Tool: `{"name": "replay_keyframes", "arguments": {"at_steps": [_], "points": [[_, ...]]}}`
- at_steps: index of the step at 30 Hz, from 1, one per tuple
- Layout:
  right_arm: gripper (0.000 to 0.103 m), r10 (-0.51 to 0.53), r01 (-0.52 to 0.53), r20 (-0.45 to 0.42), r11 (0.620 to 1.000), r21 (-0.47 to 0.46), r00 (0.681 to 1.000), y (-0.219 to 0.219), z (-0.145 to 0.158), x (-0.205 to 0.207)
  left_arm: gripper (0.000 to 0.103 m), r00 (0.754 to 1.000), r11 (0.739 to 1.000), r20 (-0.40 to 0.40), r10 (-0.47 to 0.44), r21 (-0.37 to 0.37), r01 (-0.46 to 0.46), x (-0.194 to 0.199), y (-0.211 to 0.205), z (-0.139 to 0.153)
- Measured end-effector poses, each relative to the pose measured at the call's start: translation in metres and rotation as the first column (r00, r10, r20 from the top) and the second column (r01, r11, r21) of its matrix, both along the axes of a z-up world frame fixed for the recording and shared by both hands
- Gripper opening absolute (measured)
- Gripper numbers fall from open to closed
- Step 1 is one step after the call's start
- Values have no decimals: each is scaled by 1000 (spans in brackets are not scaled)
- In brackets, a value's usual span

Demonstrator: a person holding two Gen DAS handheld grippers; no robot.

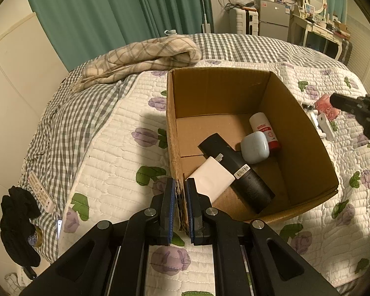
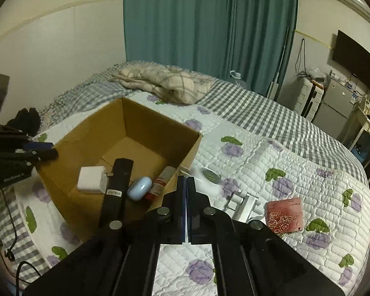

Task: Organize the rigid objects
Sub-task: 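Grasp the white cylindrical plug device with the right tool and lift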

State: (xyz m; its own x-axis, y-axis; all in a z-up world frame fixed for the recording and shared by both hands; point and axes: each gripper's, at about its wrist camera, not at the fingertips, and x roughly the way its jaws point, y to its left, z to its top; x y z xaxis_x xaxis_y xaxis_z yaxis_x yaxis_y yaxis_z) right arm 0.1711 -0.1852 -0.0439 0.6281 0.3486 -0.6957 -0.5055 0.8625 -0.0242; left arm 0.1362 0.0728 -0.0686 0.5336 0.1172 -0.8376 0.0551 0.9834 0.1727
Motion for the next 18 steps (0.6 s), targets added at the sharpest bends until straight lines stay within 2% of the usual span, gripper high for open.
{"name": "replay_keyframes", "arguments": {"at_steps": [1,4,6,7,8,9,14,18], "points": [[0,2,-2,-18,1000,3,1000,-2,-3,1,8,1000,1000,0,-1,0,1,0,0,0],[0,-44,43,-64,999,-15,997,-10,-20,8,8,1000,1000,0,0,-1,0,0,0,0],[5,-62,61,-127,998,-15,990,-14,-35,17,8,1000,1000,0,-1,-1,1,1,0,0],[16,-88,87,-151,996,-15,985,-17,-44,21,8,1000,1000,1,0,-1,0,1,0,-1],[35,-109,107,-173,994,-21,979,-19,-53,27,8,1000,1000,0,-1,1,1,1,0,0],[42,-127,125,-189,992,-25,974,-20,-60,31,8,1000,1000,0,-2,4,2,2,0,-1],[45,-180,180,-266,983,-25,947,-19,-96,59,8,1000,1000,-3,-2,8,2,3,0,-2],[44,-215,204,-276,977,-67,937,-12,-111,76,8,1000,1000,-4,-1,15,1,3,-1,-3]]}}
